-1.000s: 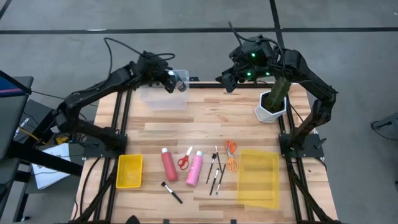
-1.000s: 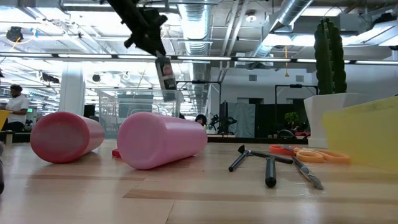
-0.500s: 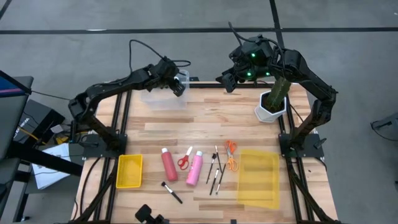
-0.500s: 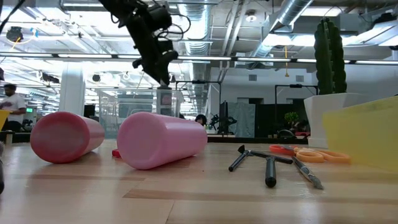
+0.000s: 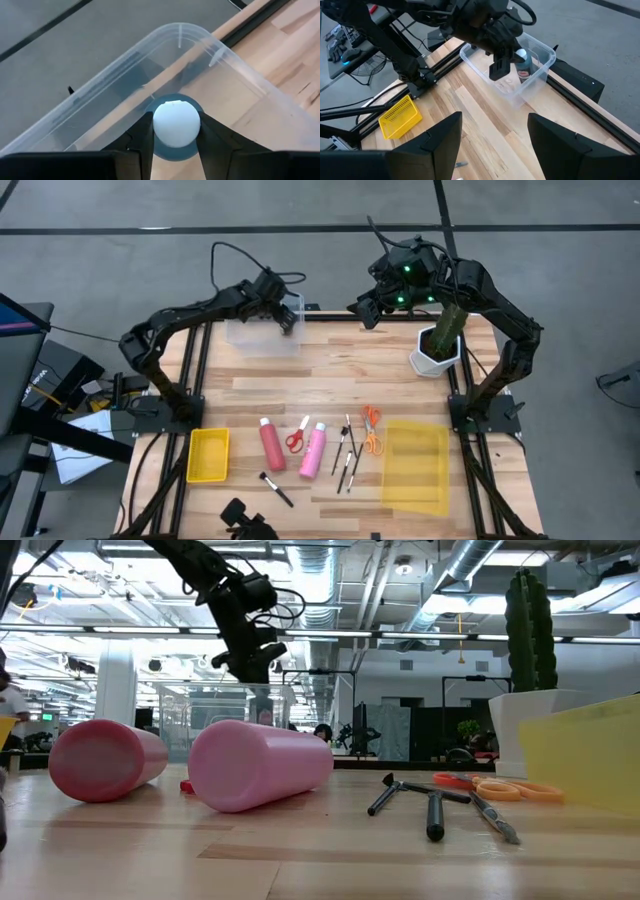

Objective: Pick & Place Paint Supplies
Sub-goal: Put the black paint bottle into the transparent bin, then put the red paint bottle into the transparent bin

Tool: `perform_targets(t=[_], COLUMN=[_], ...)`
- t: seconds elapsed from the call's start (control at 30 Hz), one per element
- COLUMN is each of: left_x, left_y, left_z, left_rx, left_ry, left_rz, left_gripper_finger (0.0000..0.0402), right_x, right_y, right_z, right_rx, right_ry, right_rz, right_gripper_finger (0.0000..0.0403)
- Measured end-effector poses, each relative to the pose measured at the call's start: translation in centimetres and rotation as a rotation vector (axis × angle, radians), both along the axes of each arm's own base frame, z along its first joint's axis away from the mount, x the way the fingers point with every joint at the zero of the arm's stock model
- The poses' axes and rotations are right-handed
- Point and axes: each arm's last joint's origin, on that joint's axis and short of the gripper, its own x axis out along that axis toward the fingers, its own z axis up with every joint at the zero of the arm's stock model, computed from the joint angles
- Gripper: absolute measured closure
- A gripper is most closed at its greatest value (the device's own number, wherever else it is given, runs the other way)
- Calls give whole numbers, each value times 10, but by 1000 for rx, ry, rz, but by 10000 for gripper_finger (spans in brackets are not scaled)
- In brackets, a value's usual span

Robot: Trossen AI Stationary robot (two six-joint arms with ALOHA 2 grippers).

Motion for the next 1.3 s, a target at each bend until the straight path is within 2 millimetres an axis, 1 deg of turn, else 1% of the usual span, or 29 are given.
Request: perform_targets(t=[0.83,0.9,1.03,1.1,1.2,1.3], left_x=[-3,-3,-1,-2,-3,-7], left_y=[0,0,2,2,2,-4], left_z=[-2,-2,0,0,2,16], left_rx=[-22,-16,8,21,31,60], left_ry=[28,22,8,19,21,-12], left_rz=[15,15,23,37,45,41], left_gripper_finger=[291,260,169,136,106,96], right_x=[0,0,0,0,0,0], right_y=[0,0,0,1,1,1], right_z=[0,0,0,0,0,0], right_rx=[6,6,6,5,5,5], right_ry=[-2,-2,-2,-2,-2,-1], right_rz=[5,5,5,8,8,8], right_gripper_finger=[180,180,180,180,180,180])
